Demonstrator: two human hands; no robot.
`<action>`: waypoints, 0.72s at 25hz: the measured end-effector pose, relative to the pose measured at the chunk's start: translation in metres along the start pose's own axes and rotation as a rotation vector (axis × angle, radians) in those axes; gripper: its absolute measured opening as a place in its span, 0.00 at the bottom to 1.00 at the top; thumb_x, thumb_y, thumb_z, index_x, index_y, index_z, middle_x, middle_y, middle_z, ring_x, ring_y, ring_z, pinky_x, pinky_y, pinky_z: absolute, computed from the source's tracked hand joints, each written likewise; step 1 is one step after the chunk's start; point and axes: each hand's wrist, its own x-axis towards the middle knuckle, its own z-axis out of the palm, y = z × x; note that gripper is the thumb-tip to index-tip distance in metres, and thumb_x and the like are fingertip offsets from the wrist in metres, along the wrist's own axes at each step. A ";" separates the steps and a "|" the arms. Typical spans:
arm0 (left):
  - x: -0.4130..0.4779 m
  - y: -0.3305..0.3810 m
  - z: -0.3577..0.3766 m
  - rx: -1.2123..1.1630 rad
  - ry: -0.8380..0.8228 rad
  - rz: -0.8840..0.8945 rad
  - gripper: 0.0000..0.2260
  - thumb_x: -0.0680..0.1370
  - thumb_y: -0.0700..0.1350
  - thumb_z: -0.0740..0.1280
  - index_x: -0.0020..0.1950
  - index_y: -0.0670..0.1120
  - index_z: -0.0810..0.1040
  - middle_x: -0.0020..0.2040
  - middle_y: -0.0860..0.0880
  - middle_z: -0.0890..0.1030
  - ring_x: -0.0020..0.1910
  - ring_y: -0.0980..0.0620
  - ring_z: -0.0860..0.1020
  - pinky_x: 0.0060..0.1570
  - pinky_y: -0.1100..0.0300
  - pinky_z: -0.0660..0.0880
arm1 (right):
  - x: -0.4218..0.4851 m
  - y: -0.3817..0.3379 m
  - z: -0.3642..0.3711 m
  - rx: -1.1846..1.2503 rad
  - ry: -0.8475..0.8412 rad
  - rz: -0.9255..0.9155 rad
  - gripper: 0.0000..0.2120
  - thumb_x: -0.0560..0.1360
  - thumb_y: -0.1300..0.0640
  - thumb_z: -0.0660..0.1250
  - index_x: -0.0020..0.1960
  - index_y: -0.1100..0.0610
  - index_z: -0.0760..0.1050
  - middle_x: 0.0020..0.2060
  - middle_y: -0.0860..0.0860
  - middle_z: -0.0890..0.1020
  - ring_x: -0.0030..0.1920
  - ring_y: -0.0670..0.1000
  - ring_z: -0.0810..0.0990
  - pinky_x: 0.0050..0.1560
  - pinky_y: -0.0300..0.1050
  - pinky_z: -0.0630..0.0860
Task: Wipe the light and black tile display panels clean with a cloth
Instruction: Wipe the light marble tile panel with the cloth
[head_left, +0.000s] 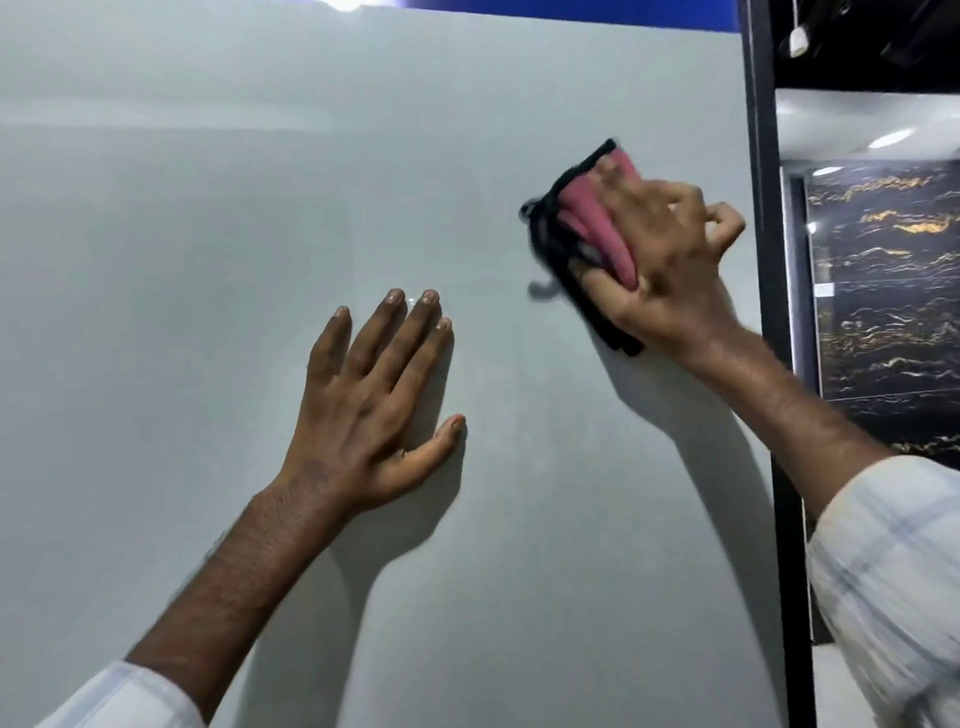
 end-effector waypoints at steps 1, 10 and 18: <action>-0.001 0.000 0.000 -0.003 0.002 -0.001 0.35 0.81 0.61 0.63 0.82 0.41 0.65 0.83 0.42 0.62 0.83 0.41 0.58 0.77 0.32 0.58 | -0.004 -0.008 0.002 0.016 0.034 0.171 0.34 0.76 0.39 0.63 0.80 0.46 0.64 0.79 0.42 0.65 0.69 0.55 0.70 0.57 0.55 0.58; -0.003 0.000 0.001 -0.007 -0.018 -0.001 0.35 0.82 0.61 0.62 0.83 0.41 0.62 0.84 0.42 0.60 0.84 0.41 0.56 0.78 0.33 0.56 | -0.086 -0.012 -0.004 -0.027 -0.004 -0.171 0.32 0.76 0.42 0.67 0.78 0.51 0.70 0.78 0.47 0.69 0.69 0.57 0.73 0.56 0.60 0.62; -0.052 0.025 -0.023 -0.142 -0.112 -0.059 0.31 0.81 0.57 0.64 0.79 0.40 0.70 0.83 0.42 0.61 0.83 0.41 0.57 0.77 0.33 0.57 | -0.196 -0.046 -0.012 0.057 -0.118 -0.560 0.31 0.77 0.43 0.66 0.78 0.52 0.69 0.78 0.49 0.69 0.75 0.59 0.71 0.58 0.59 0.62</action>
